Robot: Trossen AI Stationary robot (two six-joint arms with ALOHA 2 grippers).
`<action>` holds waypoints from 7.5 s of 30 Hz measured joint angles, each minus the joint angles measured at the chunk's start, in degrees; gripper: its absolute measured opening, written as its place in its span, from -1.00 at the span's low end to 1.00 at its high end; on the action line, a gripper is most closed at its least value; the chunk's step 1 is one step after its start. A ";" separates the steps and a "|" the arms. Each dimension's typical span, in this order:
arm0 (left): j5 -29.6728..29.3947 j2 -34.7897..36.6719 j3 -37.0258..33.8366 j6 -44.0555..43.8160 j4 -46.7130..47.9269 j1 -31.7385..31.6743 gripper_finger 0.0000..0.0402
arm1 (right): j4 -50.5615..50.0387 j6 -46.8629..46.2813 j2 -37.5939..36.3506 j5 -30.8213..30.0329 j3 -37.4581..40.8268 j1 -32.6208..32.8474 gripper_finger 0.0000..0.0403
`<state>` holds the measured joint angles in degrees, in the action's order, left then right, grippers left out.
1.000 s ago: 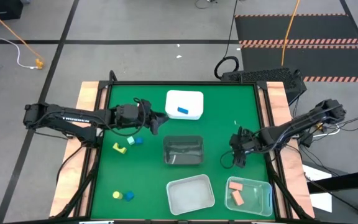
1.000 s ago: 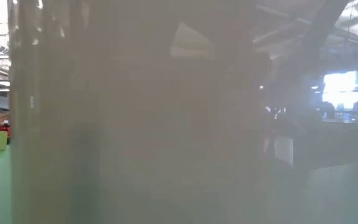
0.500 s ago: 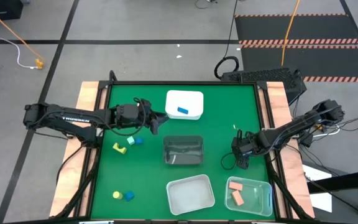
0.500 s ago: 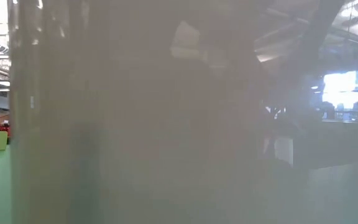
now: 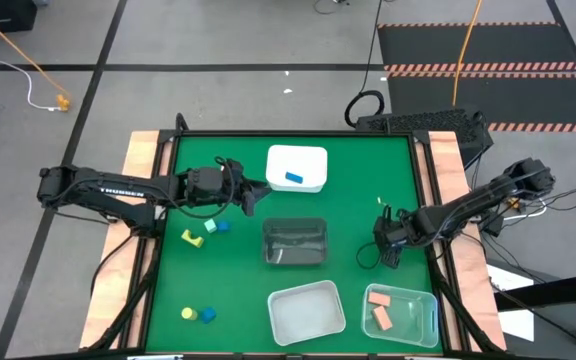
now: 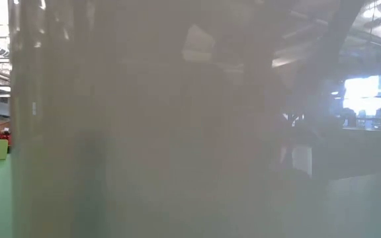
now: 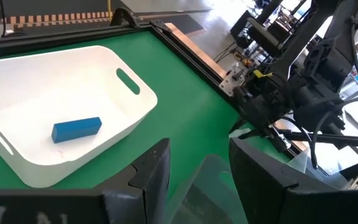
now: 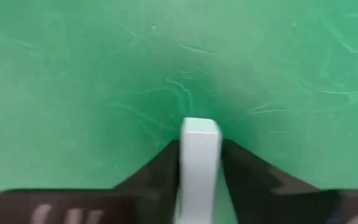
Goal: Sort & place blocks by color
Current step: Put the bottom right light blue block into the black bin, then put the light brown block into the transparent bin
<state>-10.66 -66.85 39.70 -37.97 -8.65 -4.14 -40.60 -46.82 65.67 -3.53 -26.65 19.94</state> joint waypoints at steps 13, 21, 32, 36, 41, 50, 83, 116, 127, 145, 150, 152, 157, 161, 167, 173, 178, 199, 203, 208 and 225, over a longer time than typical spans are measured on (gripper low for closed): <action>-0.04 0.00 0.00 -6.13 -4.01 0.00 -0.19 | 11.99 -3.11 -8.64 -2.05 -1.92 -2.51 -0.81; 0.13 -0.02 0.00 2.83 -15.01 1.48 -0.19 | 44.94 4.13 -12.40 -10.05 -1.90 -9.32 -0.81; 0.11 -0.02 0.00 11.64 -22.33 7.44 -0.19 | 85.63 10.99 -2.60 -9.68 -1.95 -15.92 -0.81; 0.08 -0.75 0.00 12.24 -23.38 9.00 -0.19 | 87.60 10.63 1.20 -8.35 -3.60 -16.57 -0.81; 0.04 -4.75 0.02 12.36 -27.22 10.85 -0.19 | 87.33 13.37 6.09 -3.72 -9.88 -16.98 -0.81; 0.03 -11.16 0.00 8.58 -31.95 11.71 -0.18 | 86.68 17.85 11.75 -3.55 -17.16 -16.98 -0.80; 0.26 -16.46 0.04 5.32 -40.85 10.29 -0.71 | 78.75 22.02 17.81 0.93 -24.55 -17.31 -0.30; -3.24 -16.41 10.34 -18.24 -1.44 17.73 -0.71 | 29.70 26.28 -5.34 0.69 -24.48 -18.10 0.03; -4.91 -19.86 15.88 -23.60 11.58 18.40 -0.71 | 27.82 25.48 -5.33 0.67 -24.48 -18.08 0.03; -3.96 -33.24 22.82 -22.55 10.74 19.82 -0.51 | 21.85 21.84 -5.35 0.67 -24.48 -18.08 0.03; -3.98 -33.31 22.82 -23.35 12.06 19.78 -0.26 | 21.15 21.90 -5.33 0.67 -24.44 -18.08 0.03; -3.96 -33.31 22.82 -23.86 11.43 19.57 -0.23 | 21.09 21.96 -5.33 0.67 -24.44 -18.08 0.03; -3.99 -31.25 22.80 -23.67 8.12 18.43 -0.21 | 20.95 21.98 -5.33 0.67 -24.44 -18.08 0.03; -4.77 -26.22 22.77 -19.77 8.60 16.30 -0.21 | 20.96 22.42 -5.33 0.67 -24.44 -18.08 0.03; -9.89 -17.36 22.80 -11.54 18.07 11.98 -0.20 | 21.00 22.63 -5.33 0.63 -24.44 -18.08 0.03; -11.65 -13.55 22.82 -12.80 38.76 3.41 -0.20 | 21.27 22.42 -5.33 -4.08 -24.44 -18.10 0.03; -11.10 -15.42 22.77 -18.32 56.09 -4.37 -0.20 | 23.20 22.65 -5.35 -9.90 -24.46 -18.73 0.03; -5.28 -25.87 19.31 -18.54 64.58 -18.31 -0.01 | 23.58 23.50 -5.35 -9.93 -24.46 -28.41 0.03; -2.38 -25.81 15.91 -18.25 60.41 -20.45 0.03 | 23.58 24.12 -5.35 -9.92 -24.46 -29.55 0.03; -2.32 -25.68 11.55 -20.58 58.13 -22.24 0.03 | 23.56 24.14 -5.35 -9.78 -24.46 -30.38 0.03; 0.33 -24.24 8.85 -22.81 48.42 -21.94 0.03 | 23.52 26.74 -5.35 -9.72 -24.46 -30.91 0.03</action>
<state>-10.32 -91.09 48.55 -60.77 39.78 -26.08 -17.08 -20.08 60.31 -13.24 -51.11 -10.96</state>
